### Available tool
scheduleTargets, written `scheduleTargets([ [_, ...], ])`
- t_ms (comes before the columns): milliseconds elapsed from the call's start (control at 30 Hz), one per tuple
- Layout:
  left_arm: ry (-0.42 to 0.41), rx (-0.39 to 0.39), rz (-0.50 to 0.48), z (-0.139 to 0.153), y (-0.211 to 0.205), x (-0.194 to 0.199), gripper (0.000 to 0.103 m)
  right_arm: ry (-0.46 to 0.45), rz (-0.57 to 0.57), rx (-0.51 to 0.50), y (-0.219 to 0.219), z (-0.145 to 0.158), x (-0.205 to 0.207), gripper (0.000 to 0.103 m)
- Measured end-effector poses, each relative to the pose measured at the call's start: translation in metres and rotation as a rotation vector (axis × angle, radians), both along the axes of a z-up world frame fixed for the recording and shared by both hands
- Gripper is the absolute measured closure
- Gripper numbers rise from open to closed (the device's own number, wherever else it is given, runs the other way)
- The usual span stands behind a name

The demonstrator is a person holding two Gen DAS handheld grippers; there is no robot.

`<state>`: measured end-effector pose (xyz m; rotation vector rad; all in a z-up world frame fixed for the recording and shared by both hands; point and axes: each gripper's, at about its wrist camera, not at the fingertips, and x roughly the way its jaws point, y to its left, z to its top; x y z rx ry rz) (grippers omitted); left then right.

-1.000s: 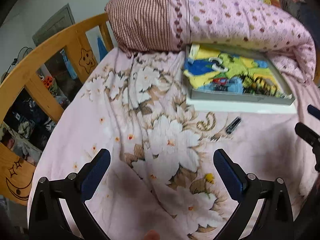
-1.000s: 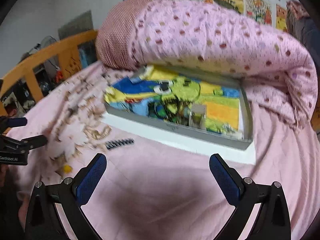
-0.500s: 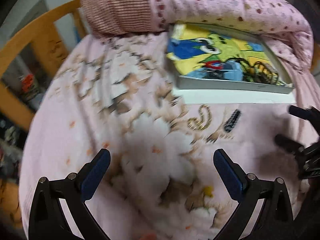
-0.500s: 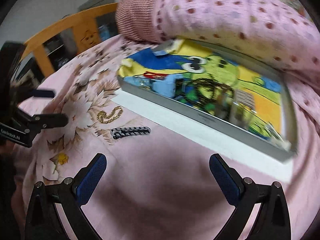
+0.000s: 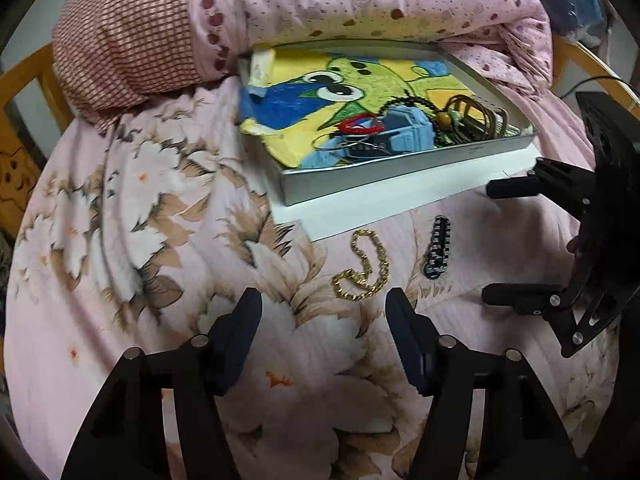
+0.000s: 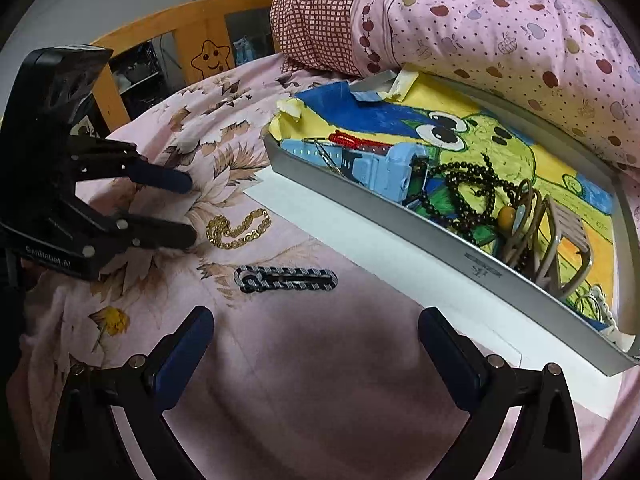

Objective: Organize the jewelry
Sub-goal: 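Grasp the gold chain with the left tool while the right tool grasps the black-and-white beaded bracelet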

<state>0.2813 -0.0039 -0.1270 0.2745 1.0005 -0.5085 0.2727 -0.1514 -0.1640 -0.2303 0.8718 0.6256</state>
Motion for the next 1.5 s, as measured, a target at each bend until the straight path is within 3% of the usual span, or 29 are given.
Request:
scheduleTargets([
  [133,0.016,-0.041,-0.04,-0.004,-0.003,0.002,0.055,0.002,0.0,0.003,0.002,-0.002,0.003,0.015],
  [333,0.056,-0.03,-0.055,-0.018,-0.007,0.008,0.071,-0.006,0.023,-0.011,0.008,-0.004,0.003,0.016],
  [600,0.05,-0.018,-0.068,-0.021,-0.013,0.011,0.071,-0.009,0.015,-0.012,0.014,-0.009,0.007,0.022],
  [933,0.041,-0.022,-0.026,-0.022,-0.013,0.019,0.086,-0.029,0.036,-0.013,0.026,-0.01,0.008,0.025],
  [1000,0.039,-0.022,-0.02,-0.021,-0.012,0.018,0.087,-0.027,0.035,-0.009,0.027,-0.011,0.009,0.029],
  [1067,0.041,-0.028,-0.016,-0.022,-0.012,0.019,0.087,-0.014,0.034,-0.003,0.028,-0.011,0.01,0.046],
  [1500,-0.022,-0.019,-0.012,-0.012,-0.011,0.01,0.088,-0.007,-0.027,0.079,0.016,0.004,0.011,0.046],
])
